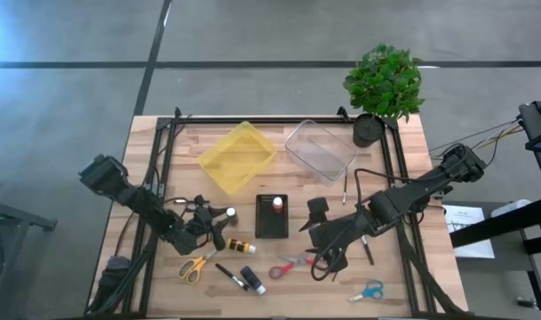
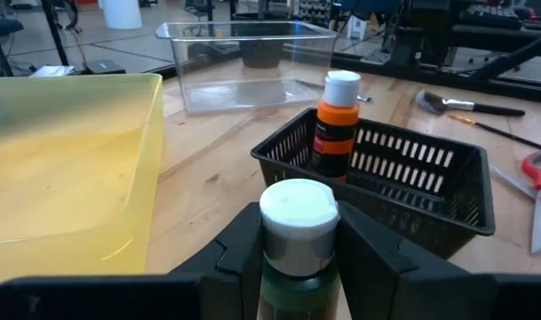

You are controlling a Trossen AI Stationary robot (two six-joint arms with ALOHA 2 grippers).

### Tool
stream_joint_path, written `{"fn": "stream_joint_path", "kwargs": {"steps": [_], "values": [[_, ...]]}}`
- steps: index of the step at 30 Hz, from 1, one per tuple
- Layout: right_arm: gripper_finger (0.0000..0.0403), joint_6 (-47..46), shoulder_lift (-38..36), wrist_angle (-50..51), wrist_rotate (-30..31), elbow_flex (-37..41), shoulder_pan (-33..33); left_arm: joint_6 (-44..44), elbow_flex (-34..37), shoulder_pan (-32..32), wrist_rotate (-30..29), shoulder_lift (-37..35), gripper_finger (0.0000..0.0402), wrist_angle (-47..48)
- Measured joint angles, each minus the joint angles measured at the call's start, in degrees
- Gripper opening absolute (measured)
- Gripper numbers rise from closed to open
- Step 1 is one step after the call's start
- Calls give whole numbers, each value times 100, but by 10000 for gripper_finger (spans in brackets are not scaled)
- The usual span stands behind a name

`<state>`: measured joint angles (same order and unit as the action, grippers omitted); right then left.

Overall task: Pick & Place Paint Supplies
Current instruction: Put the green paint bottle into the black bin

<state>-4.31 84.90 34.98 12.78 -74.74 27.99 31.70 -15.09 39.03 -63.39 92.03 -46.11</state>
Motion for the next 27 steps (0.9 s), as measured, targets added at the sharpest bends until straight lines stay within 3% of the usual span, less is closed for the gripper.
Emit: {"fn": "stream_joint_path", "kwargs": {"steps": [5,14,22,27], "values": [[263,2,0,0,0,0,0,-15,0,0,101,-4,118,-13],[263,-3,0,0,-6,0,0,26,0,-7,145,-4,229,-24],[263,-2,0,7,-81,0,0,-490,0,-11,66,-245,240,-66],[263,-8,-2,49,-106,0,1,-1266,0,-24,184,-956,240,128]]}}
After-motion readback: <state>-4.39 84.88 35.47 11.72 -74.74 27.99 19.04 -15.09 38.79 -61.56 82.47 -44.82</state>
